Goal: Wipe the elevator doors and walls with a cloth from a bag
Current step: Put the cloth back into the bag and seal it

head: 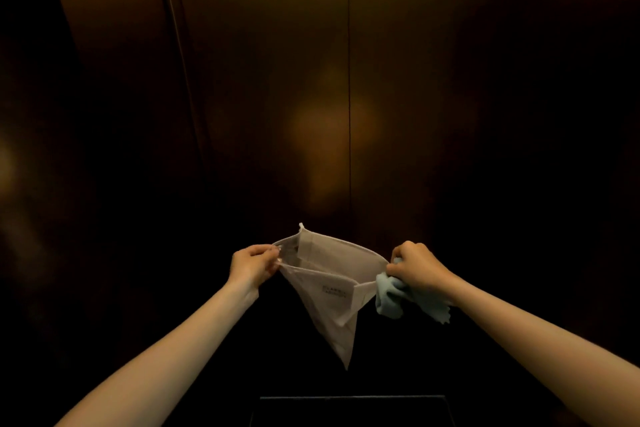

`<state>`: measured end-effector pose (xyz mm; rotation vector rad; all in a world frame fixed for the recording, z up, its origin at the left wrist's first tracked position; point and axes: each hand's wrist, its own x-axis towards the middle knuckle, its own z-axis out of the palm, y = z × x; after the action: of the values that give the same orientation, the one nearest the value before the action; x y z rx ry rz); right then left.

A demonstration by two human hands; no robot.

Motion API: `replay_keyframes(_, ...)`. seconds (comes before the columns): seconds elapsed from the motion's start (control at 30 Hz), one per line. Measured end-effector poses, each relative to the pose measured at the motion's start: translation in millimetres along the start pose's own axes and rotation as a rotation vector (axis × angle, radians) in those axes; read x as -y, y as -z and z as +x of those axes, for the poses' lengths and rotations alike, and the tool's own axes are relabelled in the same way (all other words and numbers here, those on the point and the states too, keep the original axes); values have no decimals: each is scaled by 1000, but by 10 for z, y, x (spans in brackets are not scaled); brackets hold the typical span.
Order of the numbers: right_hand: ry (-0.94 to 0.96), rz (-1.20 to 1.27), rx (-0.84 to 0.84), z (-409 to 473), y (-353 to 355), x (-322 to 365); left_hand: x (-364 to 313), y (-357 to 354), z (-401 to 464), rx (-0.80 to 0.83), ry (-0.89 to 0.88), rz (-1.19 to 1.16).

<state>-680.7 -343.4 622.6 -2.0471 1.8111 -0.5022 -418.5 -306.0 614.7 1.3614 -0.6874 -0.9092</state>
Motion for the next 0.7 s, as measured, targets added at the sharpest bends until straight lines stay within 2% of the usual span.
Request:
replay_keyframes(0.17, -114, 0, 238, -9, -66, -155, 80, -112, 16, 129, -7, 242)
replay_keyframes(0.3, -163, 78, 311, 1, -91, -162, 167, -154, 82, 172, -3, 366)
replay_keyframes(0.37, -235, 343, 298, 16, -72, -128, 183, -146, 103, 199, 1, 418)
replay_keyframes(0.47, -341, 959, 291, 119, -7, -90, 186, -132, 126, 241, 16, 461)
replay_keyframes(0.53, -360, 1250, 296, 143, 67, 1, 180, -135, 134, 260, 34, 491)
replay_keyframes(0.6, -385, 1425, 279, 179, 82, 88, 172, -145, 134, 274, 49, 534)
replay_keyframes(0.7, -386, 1538, 210, 198, 28, 185, 163, -175, 131, 295, 74, 559)
